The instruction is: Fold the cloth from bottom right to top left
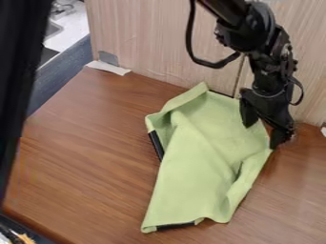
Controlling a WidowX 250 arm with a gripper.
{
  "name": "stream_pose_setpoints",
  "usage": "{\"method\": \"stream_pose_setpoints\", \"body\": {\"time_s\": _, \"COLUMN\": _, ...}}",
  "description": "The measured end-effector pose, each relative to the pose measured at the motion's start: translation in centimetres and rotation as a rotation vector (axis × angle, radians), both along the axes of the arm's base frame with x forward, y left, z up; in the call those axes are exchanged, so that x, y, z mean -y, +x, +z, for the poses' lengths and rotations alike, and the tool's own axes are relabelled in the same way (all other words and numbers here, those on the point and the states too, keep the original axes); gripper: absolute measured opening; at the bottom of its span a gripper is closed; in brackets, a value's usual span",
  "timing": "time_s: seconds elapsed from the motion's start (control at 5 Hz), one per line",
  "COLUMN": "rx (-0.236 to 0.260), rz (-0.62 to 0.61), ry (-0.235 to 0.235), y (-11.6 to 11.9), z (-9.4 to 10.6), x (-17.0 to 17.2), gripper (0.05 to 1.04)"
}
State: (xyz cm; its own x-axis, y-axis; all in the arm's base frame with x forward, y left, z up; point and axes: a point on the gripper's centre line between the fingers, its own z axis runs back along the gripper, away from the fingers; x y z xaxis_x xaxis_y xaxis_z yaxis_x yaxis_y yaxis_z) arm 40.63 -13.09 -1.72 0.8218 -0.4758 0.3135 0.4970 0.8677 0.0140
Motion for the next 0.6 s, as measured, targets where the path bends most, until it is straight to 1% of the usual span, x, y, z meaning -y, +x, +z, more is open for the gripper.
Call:
{"method": "stream_pose_setpoints", "body": {"time_s": 0.2, "rx": -0.008, "rz": 0.001, "ry": -0.012, "y": 0.61, "z": -0.34, "x": 0.09, "gripper": 0.952}}
{"method": "stream_pose_setpoints", "body": {"time_s": 0.4, "rx": -0.012, "rz": 0.006, "ry": -0.004, "y": 0.67, "z": -0.54, "x": -0.03, "gripper": 0.677}}
{"method": "stream_pose_setpoints", "body": {"time_s": 0.6, "rx": -0.003, "rz": 0.006, "ry": -0.002, "y": 0.47, "z": -0.64, "x": -0.15, "gripper": 0.384}}
